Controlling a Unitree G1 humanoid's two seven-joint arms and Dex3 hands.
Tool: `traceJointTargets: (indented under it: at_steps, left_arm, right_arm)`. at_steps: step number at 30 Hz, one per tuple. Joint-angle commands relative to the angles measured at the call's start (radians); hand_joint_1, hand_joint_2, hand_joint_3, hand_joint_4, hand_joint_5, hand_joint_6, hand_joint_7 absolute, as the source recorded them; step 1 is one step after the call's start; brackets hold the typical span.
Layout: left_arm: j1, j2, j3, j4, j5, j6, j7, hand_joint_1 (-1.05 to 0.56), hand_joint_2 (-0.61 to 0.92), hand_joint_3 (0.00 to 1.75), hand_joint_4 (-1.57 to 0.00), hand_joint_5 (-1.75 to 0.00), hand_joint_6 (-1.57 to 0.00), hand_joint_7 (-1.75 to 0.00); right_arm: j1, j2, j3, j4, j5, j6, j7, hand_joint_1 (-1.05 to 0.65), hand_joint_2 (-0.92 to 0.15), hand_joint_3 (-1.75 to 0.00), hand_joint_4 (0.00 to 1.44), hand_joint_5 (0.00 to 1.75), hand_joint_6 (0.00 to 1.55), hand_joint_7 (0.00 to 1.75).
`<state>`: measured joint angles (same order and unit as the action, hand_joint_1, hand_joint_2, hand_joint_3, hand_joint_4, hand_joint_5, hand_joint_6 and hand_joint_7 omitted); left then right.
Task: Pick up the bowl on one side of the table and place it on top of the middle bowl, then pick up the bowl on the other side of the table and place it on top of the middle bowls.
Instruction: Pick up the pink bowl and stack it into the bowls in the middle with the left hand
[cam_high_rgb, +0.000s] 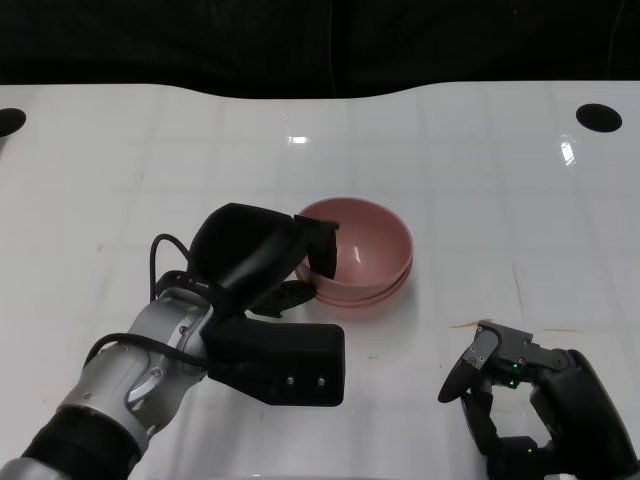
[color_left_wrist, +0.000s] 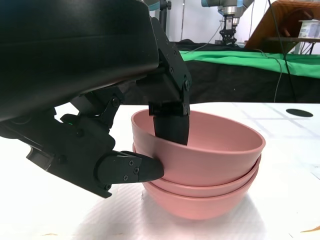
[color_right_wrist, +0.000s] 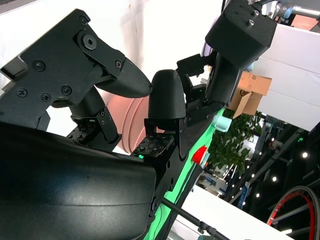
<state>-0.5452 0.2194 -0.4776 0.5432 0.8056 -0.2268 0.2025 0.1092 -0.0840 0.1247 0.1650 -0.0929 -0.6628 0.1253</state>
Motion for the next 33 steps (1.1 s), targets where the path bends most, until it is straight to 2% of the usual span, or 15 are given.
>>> traceJointTargets:
  at_steps: [1, 2, 4, 6, 9, 12, 15, 23, 30, 33]
  left_arm:
    - [-0.014, 0.009, 0.005, -0.013, -0.021, -0.001, -0.022, -0.33, 0.85, 0.32, -0.79, -1.63, -0.85, -0.83]
    - [-0.013, 0.01, 0.006, -0.018, -0.021, 0.002, -0.023, -0.33, 0.86, 0.32, -0.76, -1.6, -0.83, -0.81]
    - [-0.014, 0.016, 0.004, -0.023, -0.022, -0.002, -0.025, -0.33, 0.86, 0.28, -0.64, -1.52, -0.75, -0.65]
    - [-0.017, 0.022, 0.001, -0.024, -0.023, -0.009, -0.03, -0.38, 0.88, 0.21, -0.5, -1.1, -0.65, -0.3]
    - [-0.018, 0.033, -0.006, -0.034, -0.009, -0.015, -0.03, -0.47, 0.91, 0.12, -0.29, -0.72, -0.51, -0.06]
    - [-0.005, 0.043, -0.007, -0.078, 0.004, -0.001, -0.035, -0.55, 0.92, 0.09, -0.08, -0.57, -0.36, -0.01]
    - [0.012, 0.056, -0.005, -0.128, 0.017, 0.009, -0.046, -0.63, 0.92, 0.12, -0.01, -0.45, -0.26, 0.0]
    - [0.102, 0.108, 0.036, -0.276, -0.019, -0.004, -0.074, -0.69, 0.92, 0.18, 0.0, -0.3, -0.18, -0.01]
    - [0.233, 0.148, 0.121, -0.422, -0.118, -0.064, -0.078, -0.66, 0.92, 0.21, 0.0, -0.32, -0.2, -0.01]
    - [0.305, 0.16, 0.172, -0.486, -0.168, -0.123, -0.048, -0.6, 0.92, 0.19, 0.0, -0.42, -0.23, -0.02]
  right_arm:
    - [0.009, -0.006, -0.005, -0.015, 0.003, 0.006, -0.001, -0.25, -0.41, -1.34, 0.89, 1.75, 0.8, 1.44]
    - [0.01, -0.006, -0.004, -0.016, 0.002, 0.007, -0.002, -0.25, -0.41, -1.34, 0.89, 1.75, 0.8, 1.44]
    - [0.01, -0.005, -0.004, -0.019, 0.005, 0.013, 0.0, -0.25, -0.41, -1.33, 0.89, 1.75, 0.8, 1.44]
    - [0.009, -0.005, -0.004, -0.021, 0.004, 0.017, 0.0, -0.25, -0.41, -1.33, 0.89, 1.75, 0.81, 1.45]
    - [0.008, -0.007, -0.006, -0.02, 0.002, 0.018, -0.001, -0.24, -0.41, -1.33, 0.89, 1.75, 0.81, 1.45]
    - [0.005, -0.008, -0.006, -0.015, 0.004, 0.012, 0.001, -0.24, -0.41, -1.33, 0.89, 1.75, 0.8, 1.45]
    - [0.005, -0.008, -0.006, -0.015, 0.008, 0.013, 0.003, -0.24, -0.41, -1.32, 0.89, 1.75, 0.8, 1.44]
    - [0.008, -0.006, -0.005, -0.016, 0.005, 0.013, 0.001, -0.24, -0.41, -1.32, 0.88, 1.75, 0.81, 1.44]
    - [0.004, -0.004, -0.003, -0.002, -0.014, -0.005, -0.007, -0.26, -0.42, -1.31, 0.88, 1.75, 0.8, 1.44]
    - [0.003, -0.003, -0.002, 0.002, -0.012, -0.009, -0.005, -0.25, -0.41, -1.31, 0.88, 1.75, 0.8, 1.44]
